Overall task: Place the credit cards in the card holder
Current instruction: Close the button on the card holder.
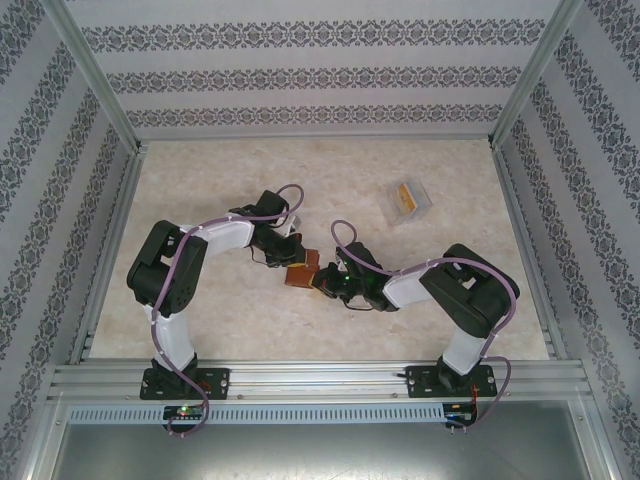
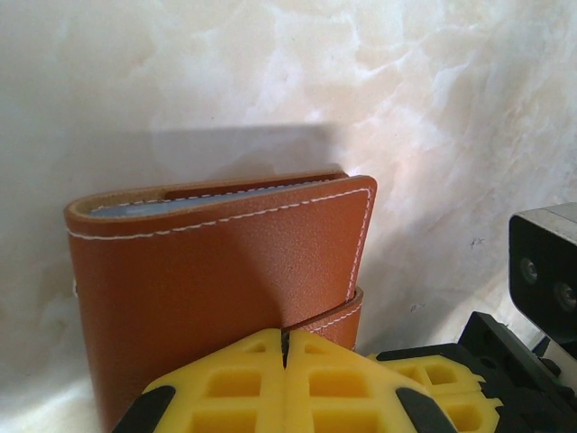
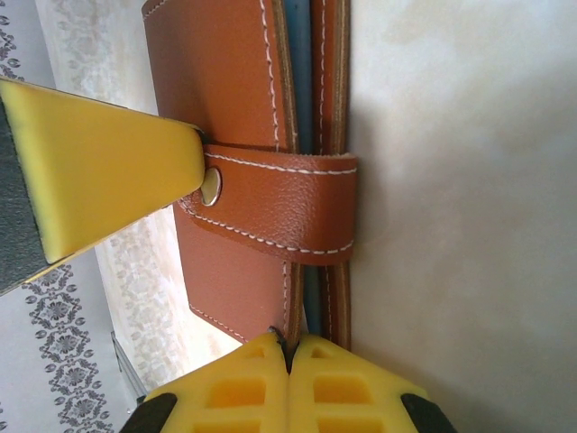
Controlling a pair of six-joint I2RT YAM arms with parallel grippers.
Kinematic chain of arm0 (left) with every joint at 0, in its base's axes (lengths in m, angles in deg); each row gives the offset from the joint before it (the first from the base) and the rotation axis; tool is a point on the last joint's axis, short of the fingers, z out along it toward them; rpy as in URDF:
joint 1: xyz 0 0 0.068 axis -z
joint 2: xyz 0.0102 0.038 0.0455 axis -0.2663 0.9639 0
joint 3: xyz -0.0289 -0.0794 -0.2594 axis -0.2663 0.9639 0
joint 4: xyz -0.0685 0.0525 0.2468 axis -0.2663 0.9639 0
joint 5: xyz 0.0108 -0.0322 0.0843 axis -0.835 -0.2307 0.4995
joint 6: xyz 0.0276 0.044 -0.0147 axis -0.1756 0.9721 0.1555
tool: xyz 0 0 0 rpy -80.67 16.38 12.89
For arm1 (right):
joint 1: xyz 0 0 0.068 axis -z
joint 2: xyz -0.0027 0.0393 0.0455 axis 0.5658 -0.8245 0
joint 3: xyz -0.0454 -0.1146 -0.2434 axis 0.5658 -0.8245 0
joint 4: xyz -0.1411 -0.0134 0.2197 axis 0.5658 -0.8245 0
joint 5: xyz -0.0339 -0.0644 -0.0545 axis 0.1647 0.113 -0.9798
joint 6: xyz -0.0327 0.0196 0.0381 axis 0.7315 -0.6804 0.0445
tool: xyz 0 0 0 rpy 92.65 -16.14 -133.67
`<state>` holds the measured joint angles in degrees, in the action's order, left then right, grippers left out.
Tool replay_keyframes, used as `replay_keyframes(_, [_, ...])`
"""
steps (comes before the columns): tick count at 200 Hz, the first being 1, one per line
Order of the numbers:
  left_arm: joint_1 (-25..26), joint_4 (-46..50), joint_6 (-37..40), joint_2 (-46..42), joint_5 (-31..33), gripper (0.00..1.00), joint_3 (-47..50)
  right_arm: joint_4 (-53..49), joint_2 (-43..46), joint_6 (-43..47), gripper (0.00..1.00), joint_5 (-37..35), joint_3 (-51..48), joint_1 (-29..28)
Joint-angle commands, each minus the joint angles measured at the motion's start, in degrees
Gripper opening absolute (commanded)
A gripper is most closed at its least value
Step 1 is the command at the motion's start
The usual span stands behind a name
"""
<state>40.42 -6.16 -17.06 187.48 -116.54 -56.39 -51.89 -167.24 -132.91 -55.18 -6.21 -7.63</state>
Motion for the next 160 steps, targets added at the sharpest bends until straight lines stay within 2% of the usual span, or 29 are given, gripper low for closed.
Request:
replay_keyframes(1, [-0.12,1.05,0.19,1.07,0.78,0.00,2.16,-2.93,0.66,1.15,0.03,-2.13,0.49,0.92])
replay_keyframes(96, [-0.10,0.36,0.87,0.74,1.80,0.00,5.60,-3.24,0.67,1.82,0.03,-1.54,0.86,2.59])
replay_keyframes(130, [-0.12,-1.36,0.18,1.27,1.42,0.00,7.27,-6.39,4.13,4.14,0.19,-0.03,3.16,4.47])
replay_keyframes(160, [-0.15,-1.65,0.38,1.33,1.72,0.00,7.52,-14.53,8.92,8.66,0.22,-0.42,6.91,6.12])
